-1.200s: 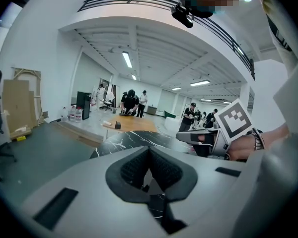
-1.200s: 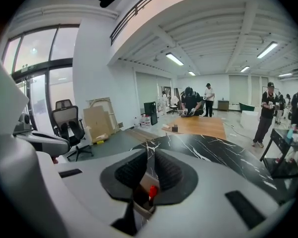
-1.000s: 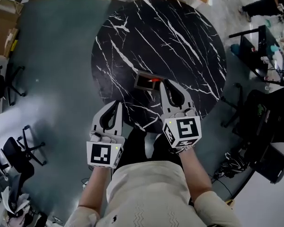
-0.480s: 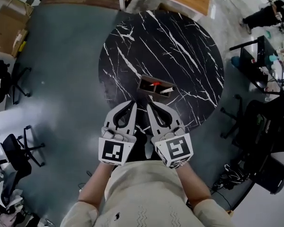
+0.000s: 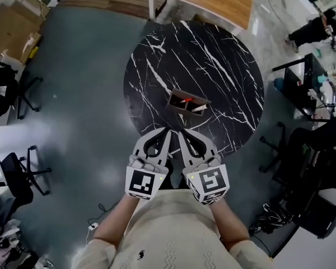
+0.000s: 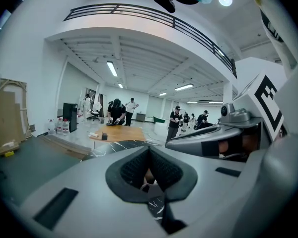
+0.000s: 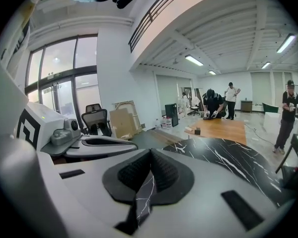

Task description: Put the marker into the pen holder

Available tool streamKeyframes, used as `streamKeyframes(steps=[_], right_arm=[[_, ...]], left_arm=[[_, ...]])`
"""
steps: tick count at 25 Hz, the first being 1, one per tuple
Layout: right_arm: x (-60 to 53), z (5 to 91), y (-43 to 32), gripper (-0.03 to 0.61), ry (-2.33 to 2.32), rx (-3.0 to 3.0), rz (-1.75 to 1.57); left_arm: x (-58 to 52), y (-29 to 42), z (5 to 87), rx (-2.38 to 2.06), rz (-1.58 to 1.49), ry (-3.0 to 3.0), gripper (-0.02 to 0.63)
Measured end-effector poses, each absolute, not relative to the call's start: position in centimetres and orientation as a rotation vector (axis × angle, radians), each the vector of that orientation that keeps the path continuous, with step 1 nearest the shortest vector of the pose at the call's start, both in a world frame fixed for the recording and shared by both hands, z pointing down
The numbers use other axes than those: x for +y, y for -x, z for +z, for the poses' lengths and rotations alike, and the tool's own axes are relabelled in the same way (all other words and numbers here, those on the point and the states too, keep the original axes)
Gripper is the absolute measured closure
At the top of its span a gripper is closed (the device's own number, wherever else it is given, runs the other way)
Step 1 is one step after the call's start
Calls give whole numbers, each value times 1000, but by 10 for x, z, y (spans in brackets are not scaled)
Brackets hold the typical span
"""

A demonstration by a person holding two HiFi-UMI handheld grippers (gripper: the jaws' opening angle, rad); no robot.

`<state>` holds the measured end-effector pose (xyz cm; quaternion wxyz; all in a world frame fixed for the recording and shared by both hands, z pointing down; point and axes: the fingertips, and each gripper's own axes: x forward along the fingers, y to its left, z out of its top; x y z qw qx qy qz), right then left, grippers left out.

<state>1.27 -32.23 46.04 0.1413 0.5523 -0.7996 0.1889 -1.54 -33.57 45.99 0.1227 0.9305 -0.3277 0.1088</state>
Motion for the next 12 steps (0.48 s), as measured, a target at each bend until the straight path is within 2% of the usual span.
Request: streamKeyframes(steps=[12], right_arm=[[-304,477,-14,561,-1573,-2290,560]], left_arm=[[-311,13,471,-938,350,-2687,606]])
